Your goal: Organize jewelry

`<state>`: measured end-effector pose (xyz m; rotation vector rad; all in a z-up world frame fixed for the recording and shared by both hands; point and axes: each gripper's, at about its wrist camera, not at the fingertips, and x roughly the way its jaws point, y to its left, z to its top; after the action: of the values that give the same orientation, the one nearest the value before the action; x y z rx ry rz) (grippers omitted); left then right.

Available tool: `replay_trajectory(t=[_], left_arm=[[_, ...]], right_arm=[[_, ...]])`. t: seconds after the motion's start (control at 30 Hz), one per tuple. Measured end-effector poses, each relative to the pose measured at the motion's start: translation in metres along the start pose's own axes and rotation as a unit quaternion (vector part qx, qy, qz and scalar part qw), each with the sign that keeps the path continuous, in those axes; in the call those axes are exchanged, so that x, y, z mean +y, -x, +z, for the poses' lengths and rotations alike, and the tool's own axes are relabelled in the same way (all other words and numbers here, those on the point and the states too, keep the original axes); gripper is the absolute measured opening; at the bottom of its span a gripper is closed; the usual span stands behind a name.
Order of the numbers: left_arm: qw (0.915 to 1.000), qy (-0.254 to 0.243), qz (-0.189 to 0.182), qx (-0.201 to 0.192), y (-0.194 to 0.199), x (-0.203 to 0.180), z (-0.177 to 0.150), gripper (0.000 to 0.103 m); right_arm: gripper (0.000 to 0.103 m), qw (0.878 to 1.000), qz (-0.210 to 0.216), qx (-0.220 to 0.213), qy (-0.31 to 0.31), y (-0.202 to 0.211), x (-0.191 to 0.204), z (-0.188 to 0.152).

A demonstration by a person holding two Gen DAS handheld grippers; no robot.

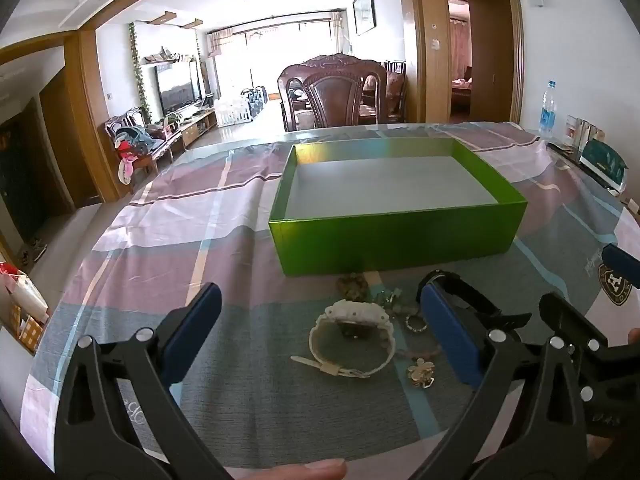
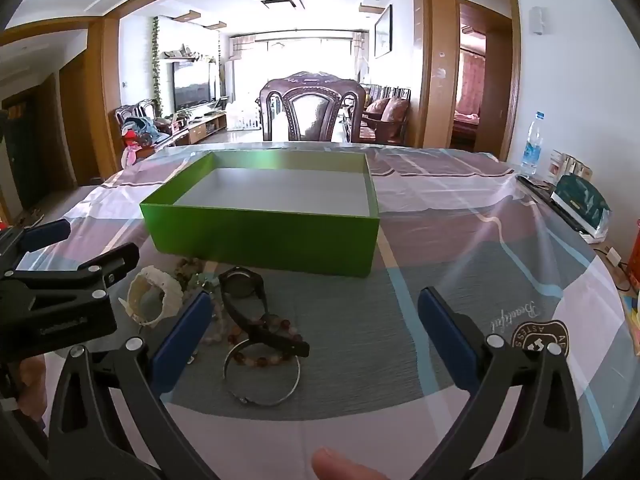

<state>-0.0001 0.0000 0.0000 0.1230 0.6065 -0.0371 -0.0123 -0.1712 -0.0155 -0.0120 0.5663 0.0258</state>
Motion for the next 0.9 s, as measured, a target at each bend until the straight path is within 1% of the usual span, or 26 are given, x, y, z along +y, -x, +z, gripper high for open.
replay_trajectory(t=[0.9], left_arm=[[1.0000, 0.001, -0.001, 0.006, -0.0006, -0.0001, 0.0003, 0.099]], right_arm=[[0.100, 1.000, 0.001, 0.004, -0.001, -0.0001, 0.0016, -0.0010]])
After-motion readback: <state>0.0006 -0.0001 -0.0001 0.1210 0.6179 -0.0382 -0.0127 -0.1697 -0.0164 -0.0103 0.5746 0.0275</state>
